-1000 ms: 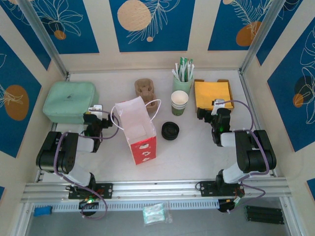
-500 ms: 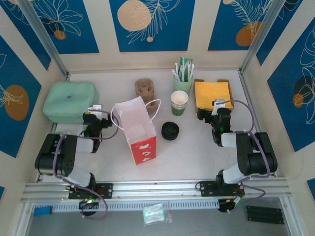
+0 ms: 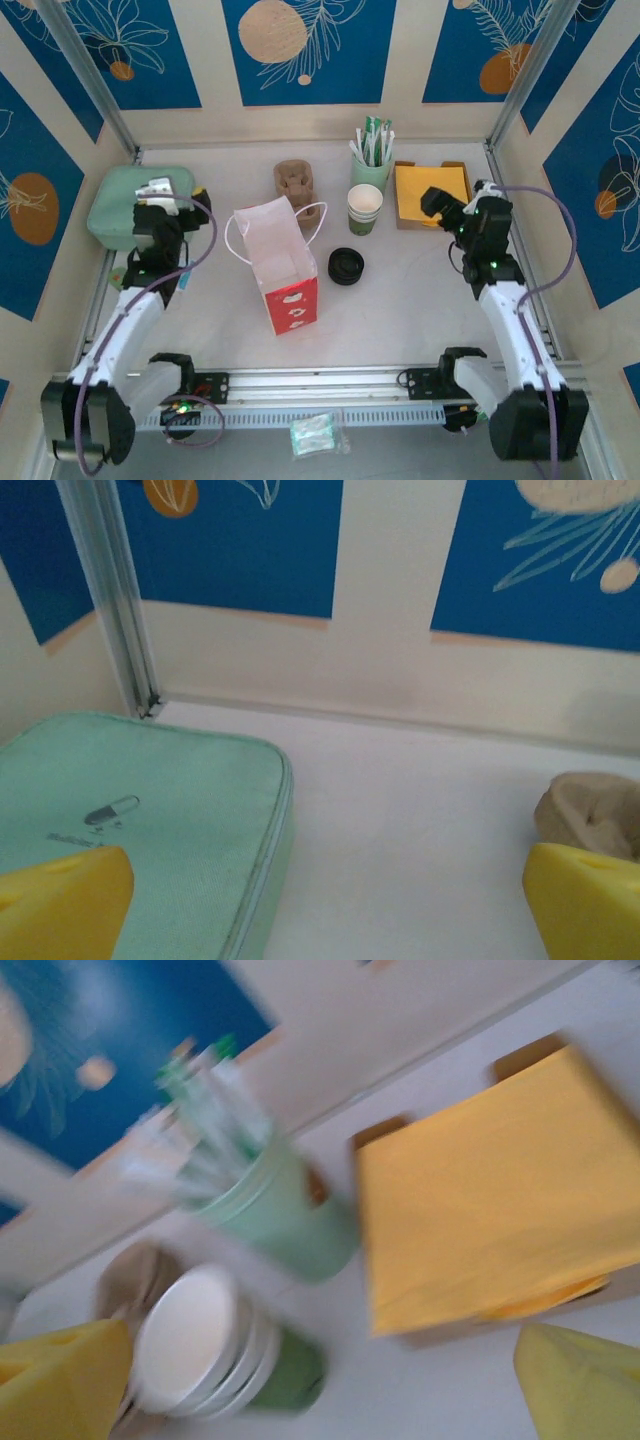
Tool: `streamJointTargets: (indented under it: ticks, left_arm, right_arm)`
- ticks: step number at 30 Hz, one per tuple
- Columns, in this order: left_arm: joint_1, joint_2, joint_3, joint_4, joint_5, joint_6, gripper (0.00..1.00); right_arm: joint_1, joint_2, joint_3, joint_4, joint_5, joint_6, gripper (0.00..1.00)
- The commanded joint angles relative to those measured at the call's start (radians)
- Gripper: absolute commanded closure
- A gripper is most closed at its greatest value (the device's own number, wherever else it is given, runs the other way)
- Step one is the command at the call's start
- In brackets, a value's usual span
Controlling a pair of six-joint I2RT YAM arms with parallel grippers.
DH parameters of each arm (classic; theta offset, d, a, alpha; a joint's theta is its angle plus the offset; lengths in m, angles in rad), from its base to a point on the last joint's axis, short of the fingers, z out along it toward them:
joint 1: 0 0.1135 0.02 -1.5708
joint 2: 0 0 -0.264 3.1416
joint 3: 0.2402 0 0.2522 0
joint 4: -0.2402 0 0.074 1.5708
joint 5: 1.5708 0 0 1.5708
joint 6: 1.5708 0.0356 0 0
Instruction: Pack the takeout coffee
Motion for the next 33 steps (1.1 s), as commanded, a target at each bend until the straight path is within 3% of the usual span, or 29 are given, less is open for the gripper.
streamJointTargets:
  ticks: [1,5,8,13,16,21,25,33]
  left_arm:
    - [0.010,-0.073,0.113,-0.313,-0.061,-0.083,0.00]
    - [0.010,-0.133,0.230,-0.495,-0.113,-0.126,0.01]
    - [0.009,-0.166,0.300,-0.560,-0.080,-0.133,0.01]
    - [0.009,-0.133,0.451,-0.701,0.073,-0.173,0.01]
    - [0.009,-0.102,0.510,-0.748,0.162,-0.202,0.01]
    - [0.008,-0.089,0.522,-0.755,0.249,-0.251,0.01]
    - [0.008,-0.092,0.519,-0.769,0.263,-0.257,0.00]
    - [0.008,-0.107,0.502,-0.801,0.289,-0.254,0.01]
  right_arm:
    - [0.154,-0.107,0.074,-0.293,-0.153,-0.018,0.04]
    - [0.437,-0.210,0.090,-0.485,-0.096,-0.030,0.06]
    - [0.659,-0.254,0.046,-0.564,-0.028,0.035,0.08]
    - [1.001,-0.210,-0.081,-0.509,0.089,0.184,0.11]
    - [1.139,-0.099,-0.126,-0.403,0.157,0.231,0.11]
    - [1.221,0.141,-0.141,-0.175,0.210,0.229,0.11]
    - [1.216,0.310,-0.116,-0.009,0.231,0.192,0.10]
    - [1.148,0.547,0.032,0.101,0.215,0.131,0.12]
